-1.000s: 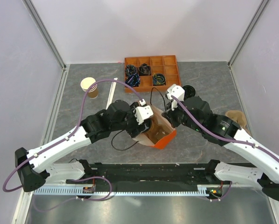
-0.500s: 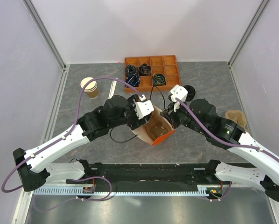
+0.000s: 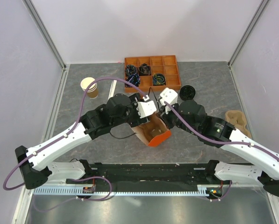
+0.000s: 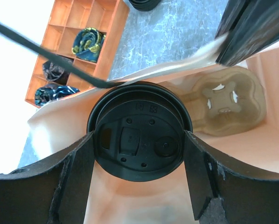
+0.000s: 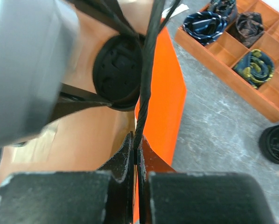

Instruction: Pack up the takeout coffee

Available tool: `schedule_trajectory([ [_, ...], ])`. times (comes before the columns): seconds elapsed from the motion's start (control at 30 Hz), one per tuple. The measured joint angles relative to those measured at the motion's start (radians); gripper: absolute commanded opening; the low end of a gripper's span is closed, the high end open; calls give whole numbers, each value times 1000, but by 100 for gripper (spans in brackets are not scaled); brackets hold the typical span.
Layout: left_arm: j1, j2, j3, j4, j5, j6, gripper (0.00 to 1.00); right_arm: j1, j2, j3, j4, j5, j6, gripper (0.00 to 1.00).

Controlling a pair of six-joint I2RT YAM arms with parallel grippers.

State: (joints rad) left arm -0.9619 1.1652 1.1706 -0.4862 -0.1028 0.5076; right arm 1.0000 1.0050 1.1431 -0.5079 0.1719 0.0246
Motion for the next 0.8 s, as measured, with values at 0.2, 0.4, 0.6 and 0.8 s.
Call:
schedule_trajectory([
  [0.2,0,1,83,-65,1,3,28,45,10,0,4,80,-62,0],
  [0.4,0,19,98,-70,0,-2,27,53,10,0,7,91,-79,0],
  [0.6,0,58,29,-27,-6,-9,26,58,9,0,8,52,-74,0],
  [0.8,0,70,-72,49,-14,-15,25,58,1,-2,-1,15,-51,0],
])
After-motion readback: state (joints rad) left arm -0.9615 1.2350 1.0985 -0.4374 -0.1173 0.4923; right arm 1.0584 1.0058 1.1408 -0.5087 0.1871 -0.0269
